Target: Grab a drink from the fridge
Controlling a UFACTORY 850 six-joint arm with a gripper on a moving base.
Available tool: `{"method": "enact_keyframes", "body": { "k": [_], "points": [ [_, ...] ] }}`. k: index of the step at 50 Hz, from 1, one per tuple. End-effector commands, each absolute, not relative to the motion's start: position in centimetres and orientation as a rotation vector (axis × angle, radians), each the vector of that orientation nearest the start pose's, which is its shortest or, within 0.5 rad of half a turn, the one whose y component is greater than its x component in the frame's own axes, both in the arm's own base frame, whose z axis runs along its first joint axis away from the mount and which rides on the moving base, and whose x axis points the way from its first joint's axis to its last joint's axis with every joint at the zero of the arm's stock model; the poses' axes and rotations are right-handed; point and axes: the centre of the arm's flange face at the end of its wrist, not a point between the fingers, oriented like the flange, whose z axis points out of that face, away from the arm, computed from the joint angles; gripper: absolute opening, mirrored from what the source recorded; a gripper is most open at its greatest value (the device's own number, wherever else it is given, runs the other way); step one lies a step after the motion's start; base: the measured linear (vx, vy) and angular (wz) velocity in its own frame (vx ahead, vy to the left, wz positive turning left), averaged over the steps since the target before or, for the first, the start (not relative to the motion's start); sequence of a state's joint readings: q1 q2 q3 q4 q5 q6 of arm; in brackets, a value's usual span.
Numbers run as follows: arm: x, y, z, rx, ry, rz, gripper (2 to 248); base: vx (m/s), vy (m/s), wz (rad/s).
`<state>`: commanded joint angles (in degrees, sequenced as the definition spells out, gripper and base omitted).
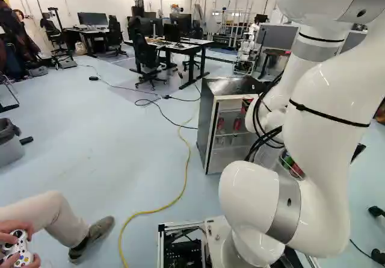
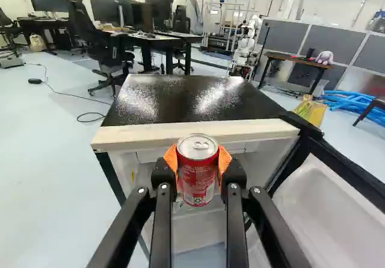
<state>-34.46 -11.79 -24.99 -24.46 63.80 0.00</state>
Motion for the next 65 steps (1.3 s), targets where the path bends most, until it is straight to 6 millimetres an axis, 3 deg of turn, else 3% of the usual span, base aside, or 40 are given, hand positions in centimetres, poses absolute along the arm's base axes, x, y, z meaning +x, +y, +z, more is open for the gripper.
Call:
{"method": "enact_keyframes", "body": {
  "k": [65],
  "points": [
    [38.8, -20.6, 39.5, -2.679, 0.048, -2.042, 86, 0.0, 0.0, 0.0]
  ]
}}
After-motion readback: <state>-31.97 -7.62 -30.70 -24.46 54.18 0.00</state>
